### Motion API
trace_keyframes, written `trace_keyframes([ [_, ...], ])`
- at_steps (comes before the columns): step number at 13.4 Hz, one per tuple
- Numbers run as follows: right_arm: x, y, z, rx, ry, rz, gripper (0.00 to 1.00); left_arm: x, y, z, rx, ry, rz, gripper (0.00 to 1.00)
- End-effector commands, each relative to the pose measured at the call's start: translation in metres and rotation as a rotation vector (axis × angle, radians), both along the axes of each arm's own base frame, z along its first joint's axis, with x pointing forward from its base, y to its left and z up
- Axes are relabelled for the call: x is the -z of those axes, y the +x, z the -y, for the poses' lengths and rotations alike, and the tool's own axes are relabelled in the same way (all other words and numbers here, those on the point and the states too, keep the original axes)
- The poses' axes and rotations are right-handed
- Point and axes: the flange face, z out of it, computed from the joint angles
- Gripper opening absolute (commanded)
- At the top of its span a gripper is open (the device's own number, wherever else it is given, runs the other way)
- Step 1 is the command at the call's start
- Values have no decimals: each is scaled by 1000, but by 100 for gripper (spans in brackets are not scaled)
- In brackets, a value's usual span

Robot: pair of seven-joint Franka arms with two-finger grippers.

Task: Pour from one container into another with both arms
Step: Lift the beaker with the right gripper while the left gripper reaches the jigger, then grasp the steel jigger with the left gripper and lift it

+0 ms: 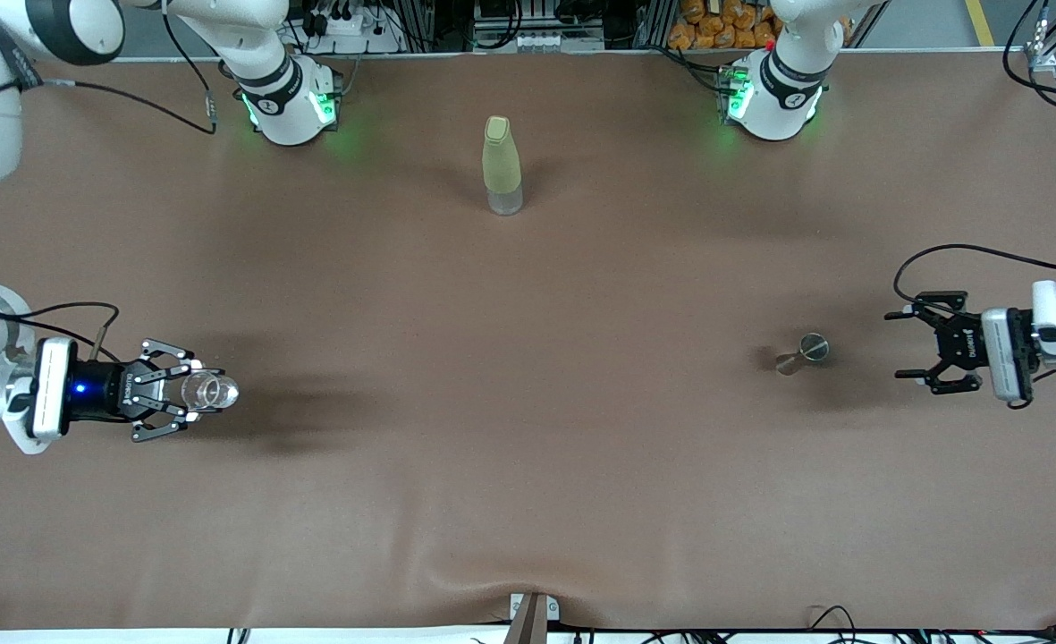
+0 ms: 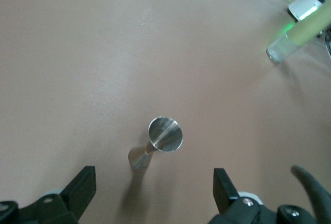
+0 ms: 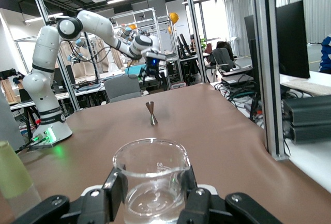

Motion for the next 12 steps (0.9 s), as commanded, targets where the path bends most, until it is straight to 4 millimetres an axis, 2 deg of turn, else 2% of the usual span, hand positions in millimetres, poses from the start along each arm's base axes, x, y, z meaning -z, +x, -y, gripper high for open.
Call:
trace_keyframes([
  [1, 3, -5, -29, 7, 51, -23, 25, 36, -8, -9, 54, -56, 84, 100],
  [4, 4, -4, -60, -23, 75, -17, 25, 78, -12, -8, 109, -111, 123, 100],
  [6, 5, -6, -78, -35, 94, -14, 25, 109, -22, -16, 126, -202, 205, 100],
  [7, 5, -10, -83, -21, 101, -24, 25, 117, -22, -10, 158, -234, 249, 100],
  [9, -1, -27, -86, 9, 78, -42, 25, 120, -20, -2, 165, -262, 271, 100],
  [12, 0, -61, -96, 43, 68, -62, 25, 149, -22, 17, 127, -375, 314, 100],
])
